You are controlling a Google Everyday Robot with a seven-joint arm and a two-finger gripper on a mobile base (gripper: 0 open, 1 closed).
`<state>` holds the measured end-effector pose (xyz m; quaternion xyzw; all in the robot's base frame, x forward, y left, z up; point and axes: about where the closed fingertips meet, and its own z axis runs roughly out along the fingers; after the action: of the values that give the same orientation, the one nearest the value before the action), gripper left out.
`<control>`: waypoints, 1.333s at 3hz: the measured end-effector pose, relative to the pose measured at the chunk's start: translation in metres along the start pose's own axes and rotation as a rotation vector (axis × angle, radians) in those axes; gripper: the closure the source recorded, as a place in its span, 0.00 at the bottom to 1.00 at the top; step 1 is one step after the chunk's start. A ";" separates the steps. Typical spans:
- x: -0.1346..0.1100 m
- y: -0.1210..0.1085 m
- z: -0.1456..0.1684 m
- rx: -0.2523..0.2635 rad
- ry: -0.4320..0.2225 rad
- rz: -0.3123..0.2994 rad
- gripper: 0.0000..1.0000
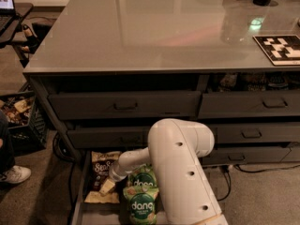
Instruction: Pick brown chip bag from bottom drawer and place on counter
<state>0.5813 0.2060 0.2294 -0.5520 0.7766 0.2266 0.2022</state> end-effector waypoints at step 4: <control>0.035 -0.033 0.033 0.038 0.029 0.089 0.13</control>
Offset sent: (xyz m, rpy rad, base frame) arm 0.0237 -0.0211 -0.0386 -0.0239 0.0073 -0.0755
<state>0.6043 0.1892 0.1784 -0.5163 0.8073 0.2126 0.1910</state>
